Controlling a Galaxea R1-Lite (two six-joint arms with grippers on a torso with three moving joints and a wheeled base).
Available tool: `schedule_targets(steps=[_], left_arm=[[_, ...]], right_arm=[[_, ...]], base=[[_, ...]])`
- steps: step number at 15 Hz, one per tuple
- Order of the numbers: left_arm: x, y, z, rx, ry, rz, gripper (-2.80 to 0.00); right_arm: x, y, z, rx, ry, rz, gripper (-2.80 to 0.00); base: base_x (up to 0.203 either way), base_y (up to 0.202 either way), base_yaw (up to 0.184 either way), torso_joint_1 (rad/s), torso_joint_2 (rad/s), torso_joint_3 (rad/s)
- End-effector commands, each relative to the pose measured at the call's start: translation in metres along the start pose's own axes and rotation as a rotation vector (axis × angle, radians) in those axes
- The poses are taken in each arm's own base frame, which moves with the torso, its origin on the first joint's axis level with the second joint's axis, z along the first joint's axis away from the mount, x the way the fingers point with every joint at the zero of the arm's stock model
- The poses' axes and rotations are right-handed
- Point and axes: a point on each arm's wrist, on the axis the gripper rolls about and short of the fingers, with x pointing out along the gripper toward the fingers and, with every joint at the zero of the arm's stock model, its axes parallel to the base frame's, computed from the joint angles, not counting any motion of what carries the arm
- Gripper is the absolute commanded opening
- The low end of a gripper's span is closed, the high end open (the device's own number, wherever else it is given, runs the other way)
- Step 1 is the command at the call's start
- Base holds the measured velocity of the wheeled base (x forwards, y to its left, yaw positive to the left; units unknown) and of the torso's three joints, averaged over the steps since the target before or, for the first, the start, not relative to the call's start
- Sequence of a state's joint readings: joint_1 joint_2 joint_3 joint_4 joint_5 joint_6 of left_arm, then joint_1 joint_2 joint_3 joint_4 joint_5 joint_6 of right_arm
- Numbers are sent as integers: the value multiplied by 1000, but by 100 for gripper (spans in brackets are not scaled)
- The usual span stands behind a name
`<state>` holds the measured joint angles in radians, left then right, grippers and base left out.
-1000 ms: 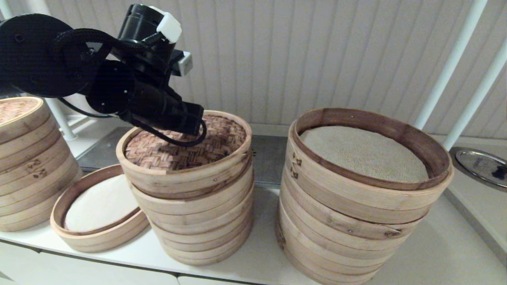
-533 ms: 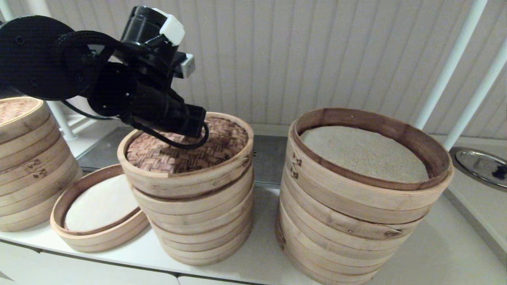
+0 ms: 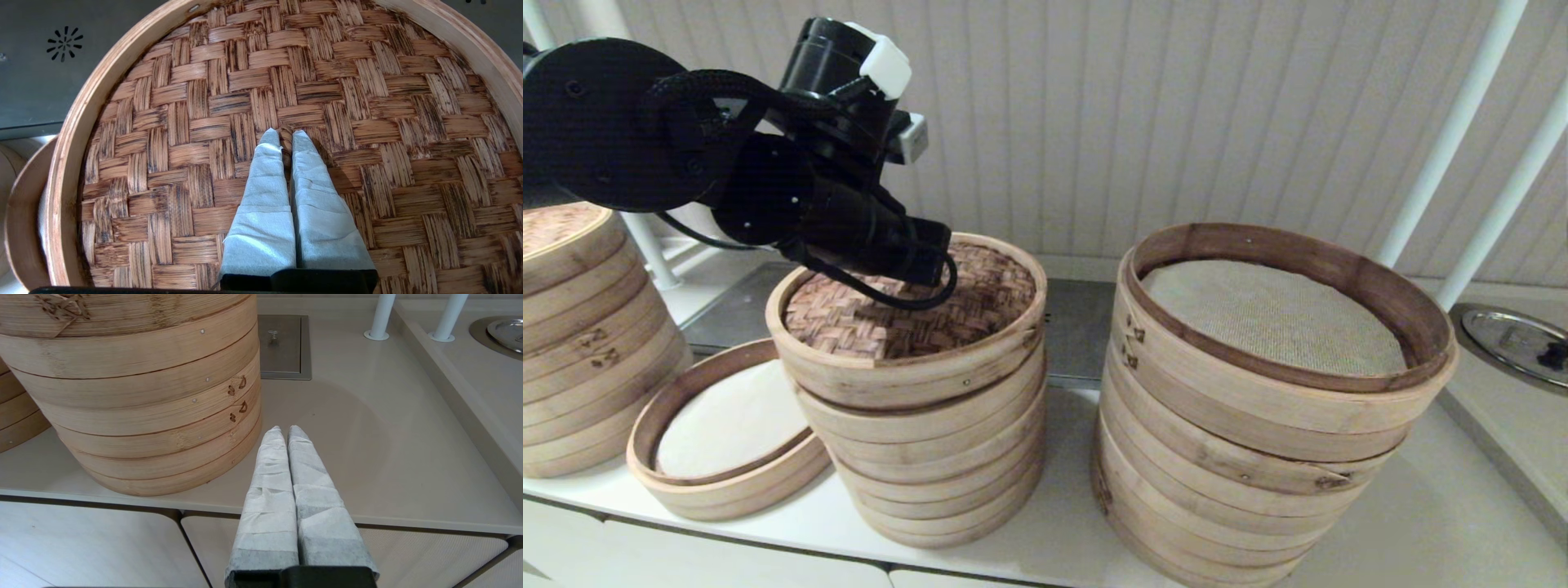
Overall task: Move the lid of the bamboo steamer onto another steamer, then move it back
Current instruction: Put the steamer
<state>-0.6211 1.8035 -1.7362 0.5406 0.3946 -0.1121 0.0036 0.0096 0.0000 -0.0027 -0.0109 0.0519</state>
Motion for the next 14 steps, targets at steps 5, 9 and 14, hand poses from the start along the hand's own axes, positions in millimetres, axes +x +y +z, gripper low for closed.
schedule_targets(steps=[5,9,14], left_arm=[[6,-4,-10,8,42,3,-280],[6,-4,-9,1,36,4,-280],[7,-4,-7,-11,18,9,0]], right_arm=[[0,0,-1,0,3,0,-280],[0,0,0,0,1,0,-280],[0,0,0,0,1,0,-280]], base=[[0,0,0,0,0,0],[0,0,0,0,0,0],[0,0,0,0,0,0]])
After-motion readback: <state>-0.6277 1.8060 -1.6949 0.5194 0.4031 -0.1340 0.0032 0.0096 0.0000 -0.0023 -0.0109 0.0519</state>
